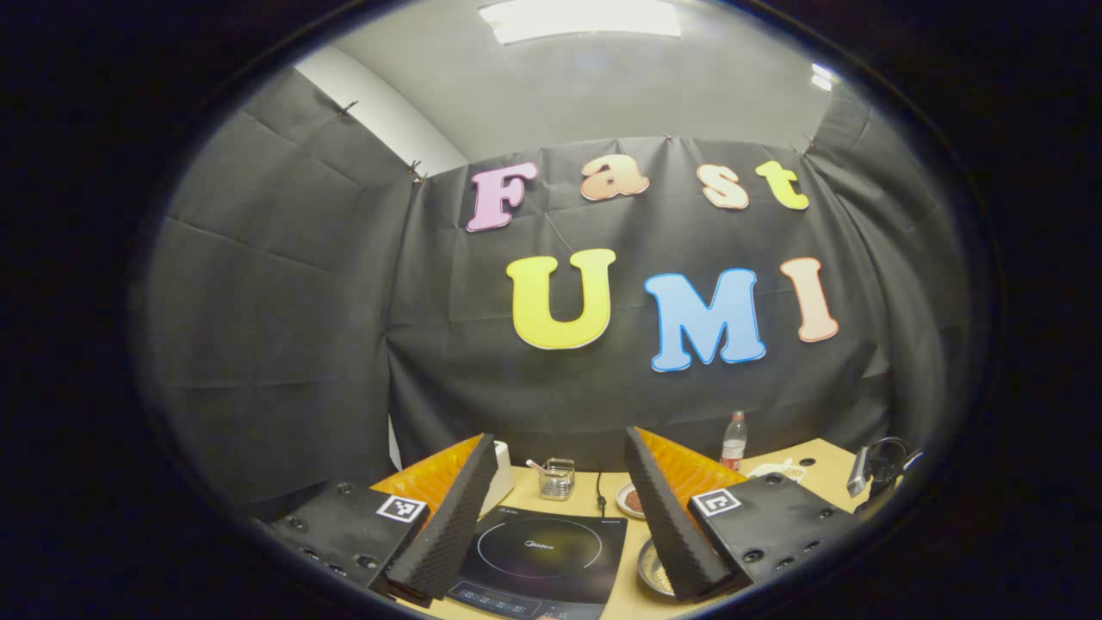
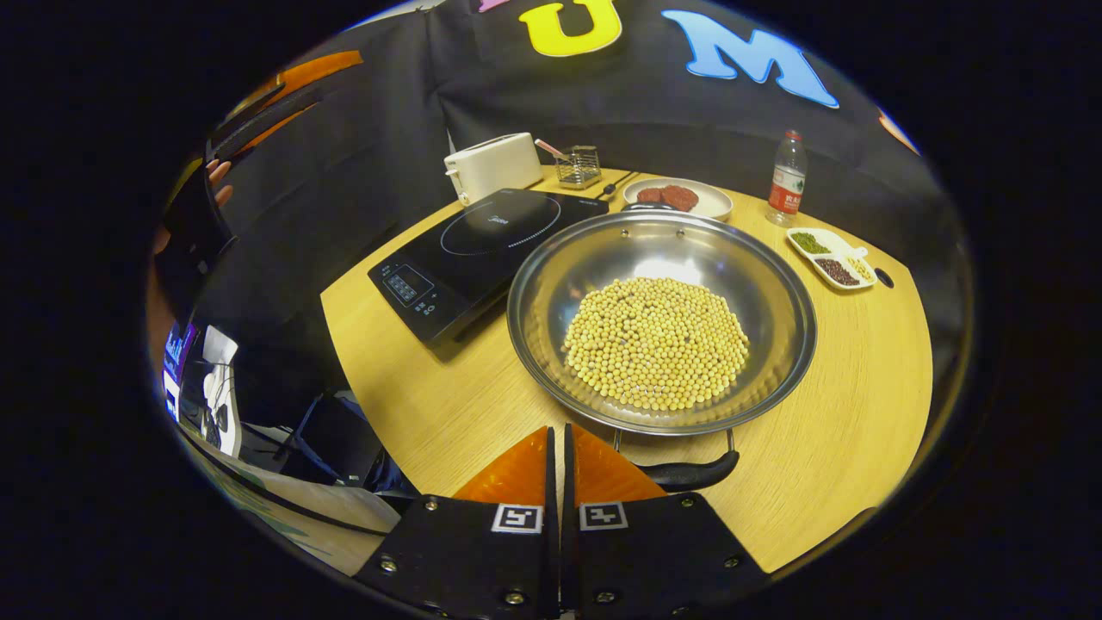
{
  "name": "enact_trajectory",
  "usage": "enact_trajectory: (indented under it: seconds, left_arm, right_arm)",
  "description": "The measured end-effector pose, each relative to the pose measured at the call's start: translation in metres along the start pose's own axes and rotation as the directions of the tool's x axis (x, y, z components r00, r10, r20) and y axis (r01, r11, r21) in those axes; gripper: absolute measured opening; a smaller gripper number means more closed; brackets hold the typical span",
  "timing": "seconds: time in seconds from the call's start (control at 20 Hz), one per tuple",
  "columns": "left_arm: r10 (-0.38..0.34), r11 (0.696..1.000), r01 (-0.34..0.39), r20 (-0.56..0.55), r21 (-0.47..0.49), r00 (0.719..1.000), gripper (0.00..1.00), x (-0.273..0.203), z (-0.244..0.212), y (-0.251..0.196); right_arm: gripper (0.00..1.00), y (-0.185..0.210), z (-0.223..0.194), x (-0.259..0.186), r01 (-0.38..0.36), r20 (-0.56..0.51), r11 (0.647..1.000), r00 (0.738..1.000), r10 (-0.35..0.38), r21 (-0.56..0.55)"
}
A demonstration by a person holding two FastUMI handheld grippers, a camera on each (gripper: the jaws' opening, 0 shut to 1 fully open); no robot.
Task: First push the handle of the pot to place it horizontally, then grasp the pot with both hands and set it on the induction cooktop.
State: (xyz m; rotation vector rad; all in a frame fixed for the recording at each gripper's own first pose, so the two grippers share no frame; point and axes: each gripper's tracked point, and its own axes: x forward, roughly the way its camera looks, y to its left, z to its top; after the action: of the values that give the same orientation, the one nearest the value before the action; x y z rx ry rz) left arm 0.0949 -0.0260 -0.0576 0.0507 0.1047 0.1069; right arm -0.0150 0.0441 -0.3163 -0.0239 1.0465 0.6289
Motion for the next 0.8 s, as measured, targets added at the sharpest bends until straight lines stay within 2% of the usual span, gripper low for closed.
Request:
enact_trajectory:
  seconds: [0.35, 0.8]
  left_arm:
    - [-0.041, 0.999, 0.041, -0.034, -0.001, 0.999, 0.97, 0.025, -0.015, 0.003]
    - [-0.073, 0.997, 0.073, -0.052, 0.006, 0.996, 0.97, 0.041, -0.025, 0.001]
  right_arm:
    - [0.01, -0.022, -0.016, -0.005, 0.061, -0.038, 0.987, 0.998, -0.056, 0.149]
    - [0.01, -0.061, -0.016, -0.012, 0.173, -0.042, 0.961, 0.985, -0.168, 0.215]
